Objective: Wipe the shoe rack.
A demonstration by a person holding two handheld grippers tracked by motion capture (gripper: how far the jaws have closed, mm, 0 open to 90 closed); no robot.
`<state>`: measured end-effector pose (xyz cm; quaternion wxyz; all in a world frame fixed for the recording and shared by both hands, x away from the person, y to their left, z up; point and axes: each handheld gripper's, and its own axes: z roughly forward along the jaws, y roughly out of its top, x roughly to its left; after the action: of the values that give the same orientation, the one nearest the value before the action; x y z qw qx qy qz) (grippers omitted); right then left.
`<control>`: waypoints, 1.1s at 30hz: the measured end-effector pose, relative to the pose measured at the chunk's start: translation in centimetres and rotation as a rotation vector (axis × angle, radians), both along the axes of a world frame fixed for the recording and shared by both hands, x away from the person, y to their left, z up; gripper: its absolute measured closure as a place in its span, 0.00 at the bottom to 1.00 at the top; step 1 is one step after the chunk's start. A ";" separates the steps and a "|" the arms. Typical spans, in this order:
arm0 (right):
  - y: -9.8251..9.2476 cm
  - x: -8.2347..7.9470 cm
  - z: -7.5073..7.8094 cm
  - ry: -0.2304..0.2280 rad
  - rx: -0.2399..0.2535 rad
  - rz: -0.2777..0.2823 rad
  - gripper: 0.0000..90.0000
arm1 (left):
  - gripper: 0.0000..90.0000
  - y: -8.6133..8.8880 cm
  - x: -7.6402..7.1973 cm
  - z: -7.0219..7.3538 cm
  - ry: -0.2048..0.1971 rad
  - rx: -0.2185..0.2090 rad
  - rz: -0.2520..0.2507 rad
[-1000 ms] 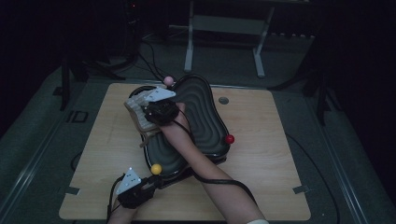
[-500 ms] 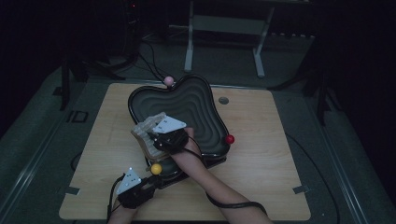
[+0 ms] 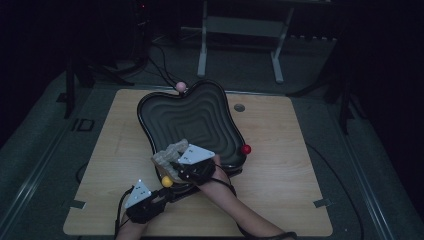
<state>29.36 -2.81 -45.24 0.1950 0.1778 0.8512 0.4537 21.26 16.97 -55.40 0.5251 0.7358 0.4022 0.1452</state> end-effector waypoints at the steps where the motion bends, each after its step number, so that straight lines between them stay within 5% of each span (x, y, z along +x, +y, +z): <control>1: -0.4 -0.2 -0.2 0.000 0.002 -0.006 0.72 | 0.78 0.0 0.0 0.0 0.001 -0.003 -0.001; 9: -2.0 -1.2 -0.8 0.012 0.000 -0.015 0.73 | 0.78 0.0 0.0 0.0 -0.002 0.006 -0.004; 18: -2.9 -0.8 -0.6 -0.047 -0.046 -0.035 0.72 | 0.78 0.0 -0.1 0.1 -0.002 0.011 -0.002; 33: -9.7 1.9 -0.8 -0.023 -0.005 -0.241 0.72 | 0.78 0.1 0.0 0.0 0.001 0.004 -0.004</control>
<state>31.21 -12.48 -46.02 0.2582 0.2733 0.8224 0.4270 21.23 17.04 -55.38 0.5236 0.7377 0.4009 0.1445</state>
